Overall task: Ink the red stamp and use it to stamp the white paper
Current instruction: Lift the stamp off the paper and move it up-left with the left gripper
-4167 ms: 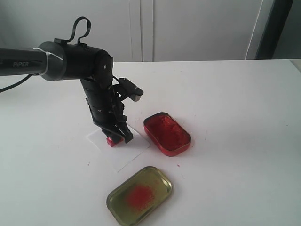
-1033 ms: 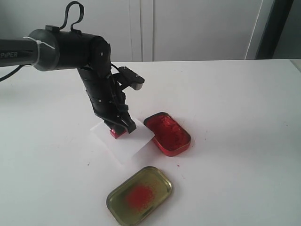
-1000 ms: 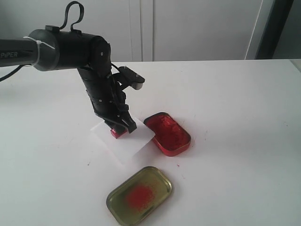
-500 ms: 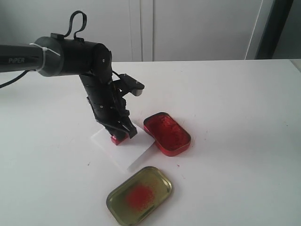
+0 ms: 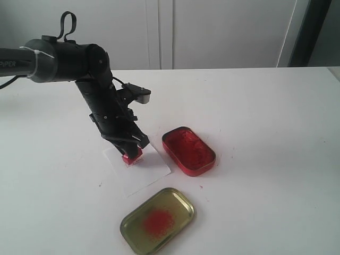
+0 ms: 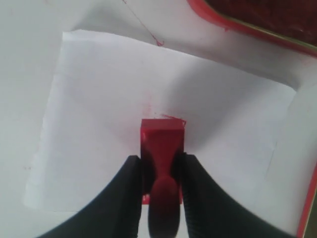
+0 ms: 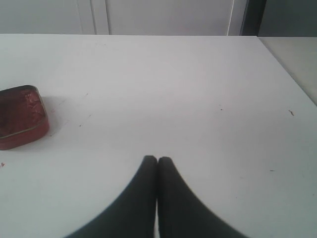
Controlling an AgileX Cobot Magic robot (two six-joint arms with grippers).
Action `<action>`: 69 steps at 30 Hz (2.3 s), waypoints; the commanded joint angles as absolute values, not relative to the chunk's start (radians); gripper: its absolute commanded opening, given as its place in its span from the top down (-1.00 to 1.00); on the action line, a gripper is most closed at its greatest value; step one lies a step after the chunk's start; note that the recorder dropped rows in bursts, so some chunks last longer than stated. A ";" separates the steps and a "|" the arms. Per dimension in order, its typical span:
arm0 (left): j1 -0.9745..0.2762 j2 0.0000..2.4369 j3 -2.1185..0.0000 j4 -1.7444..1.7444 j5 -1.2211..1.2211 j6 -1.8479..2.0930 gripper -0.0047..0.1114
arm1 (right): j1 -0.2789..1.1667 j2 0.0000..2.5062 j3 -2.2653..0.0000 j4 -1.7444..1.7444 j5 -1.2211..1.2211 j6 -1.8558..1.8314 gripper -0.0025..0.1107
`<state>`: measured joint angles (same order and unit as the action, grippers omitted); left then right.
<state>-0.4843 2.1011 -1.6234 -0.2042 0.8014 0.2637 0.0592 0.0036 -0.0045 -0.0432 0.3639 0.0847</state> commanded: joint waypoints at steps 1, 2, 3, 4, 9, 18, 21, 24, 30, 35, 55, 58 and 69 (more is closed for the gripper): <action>-0.480 2.101 -1.616 -0.223 0.824 0.269 0.92 | 0.060 0.000 0.000 -0.049 0.350 0.085 0.96; -0.480 2.101 -1.616 -0.223 0.824 0.269 0.92 | 0.060 0.000 0.000 -0.049 0.350 0.085 0.96; -0.480 2.100 -1.616 -0.223 0.826 0.269 0.92 | 0.060 0.000 0.000 -0.049 0.350 0.085 0.96; -0.480 2.100 -1.616 -0.223 0.826 0.269 0.92 | 0.060 0.000 0.000 -0.049 0.350 0.085 0.96; -0.480 2.100 -1.618 -0.224 0.837 0.267 0.92 | 0.060 0.000 0.000 -0.049 0.350 0.085 0.96; -0.480 2.054 -1.618 -0.229 0.846 0.267 0.92 | 0.060 0.000 0.000 -0.049 0.350 0.085 0.96; -0.478 2.033 -1.618 -0.232 0.839 0.269 0.92 | 0.060 0.000 0.000 -0.049 0.350 0.085 0.96; -0.476 2.023 -1.619 -0.240 0.837 0.269 0.92 | 0.060 0.000 0.000 -0.049 0.350 0.085 0.96; -0.424 2.023 -1.619 -0.414 0.837 0.352 0.92 | 0.060 0.000 0.000 -0.049 0.350 0.085 0.96; -0.359 2.023 -1.619 -0.624 0.836 0.455 0.92 | 0.060 0.000 0.000 -0.049 0.350 0.085 0.96; -0.106 2.188 -1.618 -1.092 0.928 0.677 0.92 | 0.060 0.000 0.000 -0.049 0.350 0.085 0.96; -0.101 2.210 -1.618 -1.092 0.900 0.679 0.92 | 0.060 0.000 0.000 -0.049 0.350 0.085 0.96; -0.101 2.277 -1.618 -1.098 0.821 0.679 0.92 | 0.060 0.000 0.000 -0.049 0.350 0.085 0.96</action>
<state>-0.1050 2.2791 -1.6234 -1.0754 0.8201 0.6698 0.0592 0.0036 -0.0045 -0.0432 0.3639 0.0847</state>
